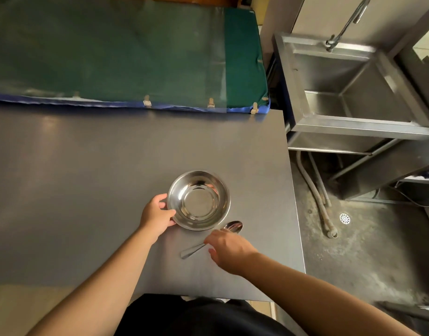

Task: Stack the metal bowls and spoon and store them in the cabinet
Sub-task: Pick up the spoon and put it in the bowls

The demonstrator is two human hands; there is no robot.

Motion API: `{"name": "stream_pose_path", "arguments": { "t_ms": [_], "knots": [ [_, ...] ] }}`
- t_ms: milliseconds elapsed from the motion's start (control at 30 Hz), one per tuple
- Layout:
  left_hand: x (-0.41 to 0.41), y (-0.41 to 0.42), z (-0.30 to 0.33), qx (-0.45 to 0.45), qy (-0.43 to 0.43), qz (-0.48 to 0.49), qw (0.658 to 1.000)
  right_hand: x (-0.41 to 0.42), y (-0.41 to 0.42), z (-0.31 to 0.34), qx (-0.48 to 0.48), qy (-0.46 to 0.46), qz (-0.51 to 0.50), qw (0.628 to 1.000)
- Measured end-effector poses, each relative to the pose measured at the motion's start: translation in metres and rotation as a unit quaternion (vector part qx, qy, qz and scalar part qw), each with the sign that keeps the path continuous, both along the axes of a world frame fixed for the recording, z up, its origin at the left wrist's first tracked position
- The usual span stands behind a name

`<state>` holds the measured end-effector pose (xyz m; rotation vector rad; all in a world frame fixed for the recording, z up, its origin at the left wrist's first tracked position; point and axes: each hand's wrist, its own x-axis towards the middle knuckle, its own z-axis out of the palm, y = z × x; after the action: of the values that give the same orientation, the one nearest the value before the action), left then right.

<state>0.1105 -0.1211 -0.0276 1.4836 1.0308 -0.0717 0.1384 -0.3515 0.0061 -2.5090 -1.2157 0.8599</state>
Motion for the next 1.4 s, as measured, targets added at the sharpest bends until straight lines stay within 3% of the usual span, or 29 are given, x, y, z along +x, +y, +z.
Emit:
{"name": "stream_pose_path", "arguments": {
  "t_ms": [233,367,633,900,1100,1167,1267,1400],
  "knots": [
    [-0.038,0.018,-0.004,-0.012,0.000,0.027,1.000,-0.010,0.012,-0.019,-0.097,-0.130,0.099,0.982],
    [-0.056,0.031,-0.004,-0.018,0.003,0.035,0.999,-0.013,0.019,-0.029,-0.128,-0.181,0.107,0.969],
    [-0.082,0.062,-0.002,-0.028,0.001,0.027,0.999,-0.017,0.037,-0.026,-0.161,-0.191,0.069,0.966],
    [-0.088,0.084,-0.002,-0.033,-0.008,-0.012,0.999,-0.025,0.040,0.004,-0.140,-0.095,0.029,0.985],
    [-0.085,0.093,-0.003,-0.048,-0.017,-0.033,0.998,-0.031,0.047,0.035,-0.148,-0.096,0.030,0.984],
    [-0.084,0.095,-0.003,-0.051,-0.018,-0.038,0.998,-0.029,0.051,0.047,-0.126,-0.078,-0.011,0.989],
    [-0.083,0.095,-0.004,-0.056,-0.021,-0.041,0.997,-0.022,0.062,0.059,-0.045,-0.007,-0.150,0.988],
    [-0.084,0.092,-0.004,-0.060,-0.021,-0.034,0.997,-0.007,0.087,0.058,0.060,0.090,-0.331,0.937]
  ]
}}
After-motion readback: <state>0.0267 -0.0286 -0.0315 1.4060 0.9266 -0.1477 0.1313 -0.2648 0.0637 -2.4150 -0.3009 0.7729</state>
